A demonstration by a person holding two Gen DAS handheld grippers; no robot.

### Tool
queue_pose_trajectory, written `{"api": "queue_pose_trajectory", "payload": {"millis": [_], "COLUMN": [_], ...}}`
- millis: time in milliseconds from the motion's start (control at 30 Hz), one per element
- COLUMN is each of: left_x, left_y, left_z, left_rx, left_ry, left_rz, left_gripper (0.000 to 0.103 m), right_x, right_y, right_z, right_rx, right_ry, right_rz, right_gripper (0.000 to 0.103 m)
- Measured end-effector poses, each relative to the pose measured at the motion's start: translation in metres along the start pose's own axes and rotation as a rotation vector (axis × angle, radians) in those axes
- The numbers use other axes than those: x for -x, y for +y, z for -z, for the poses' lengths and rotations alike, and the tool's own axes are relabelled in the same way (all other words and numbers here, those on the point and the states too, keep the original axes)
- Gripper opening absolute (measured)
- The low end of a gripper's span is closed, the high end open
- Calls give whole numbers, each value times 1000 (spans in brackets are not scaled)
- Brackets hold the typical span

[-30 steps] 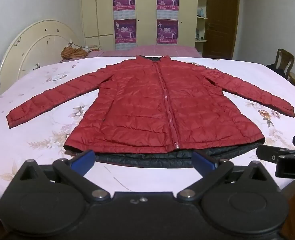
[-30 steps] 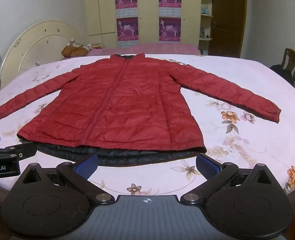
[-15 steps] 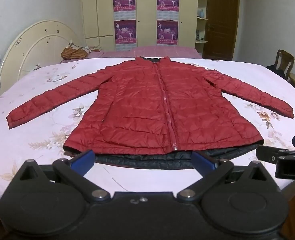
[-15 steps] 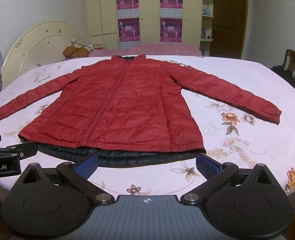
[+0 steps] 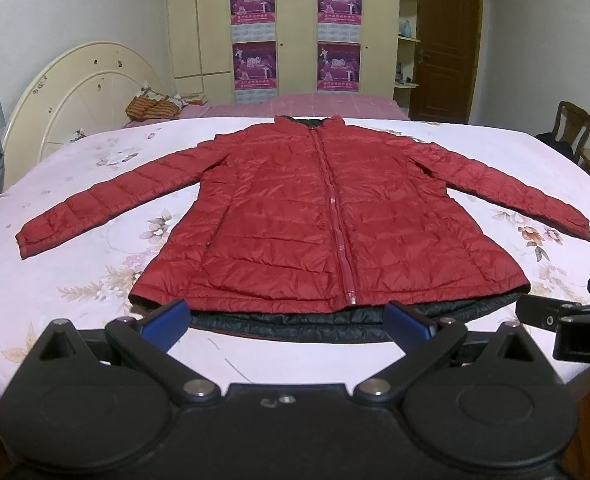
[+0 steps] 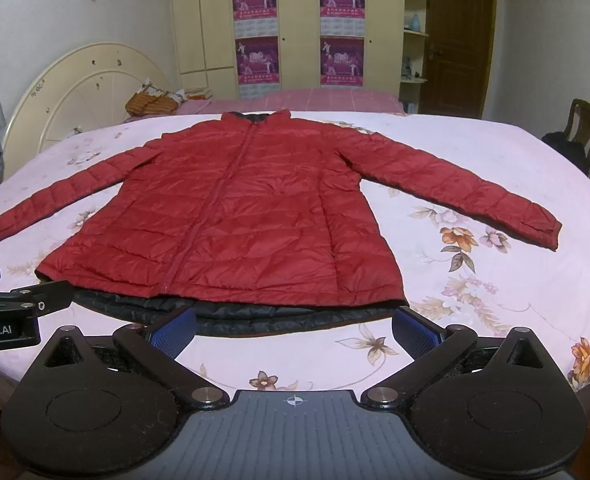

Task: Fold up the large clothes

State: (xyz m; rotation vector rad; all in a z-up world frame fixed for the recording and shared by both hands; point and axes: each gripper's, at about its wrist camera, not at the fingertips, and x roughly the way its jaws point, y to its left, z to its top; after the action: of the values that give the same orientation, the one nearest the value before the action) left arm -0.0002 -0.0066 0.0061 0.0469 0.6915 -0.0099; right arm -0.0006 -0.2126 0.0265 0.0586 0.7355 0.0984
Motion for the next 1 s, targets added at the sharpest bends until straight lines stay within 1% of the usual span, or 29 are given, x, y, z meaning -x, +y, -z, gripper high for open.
{"api": "queue_pose_trajectory", "payload": {"millis": [1000], "left_x": [-2], "left_y": [4], "left_z": [3], "left_rx": [20], "left_ry": [6], "left_rz": [-10], "left_gripper": [103], "right_x": [-4], "right_y": [-3], "right_z": [1], "right_rx": [-2], "right_ry": [4], "right_rz": [-5], "right_gripper": [103]}}
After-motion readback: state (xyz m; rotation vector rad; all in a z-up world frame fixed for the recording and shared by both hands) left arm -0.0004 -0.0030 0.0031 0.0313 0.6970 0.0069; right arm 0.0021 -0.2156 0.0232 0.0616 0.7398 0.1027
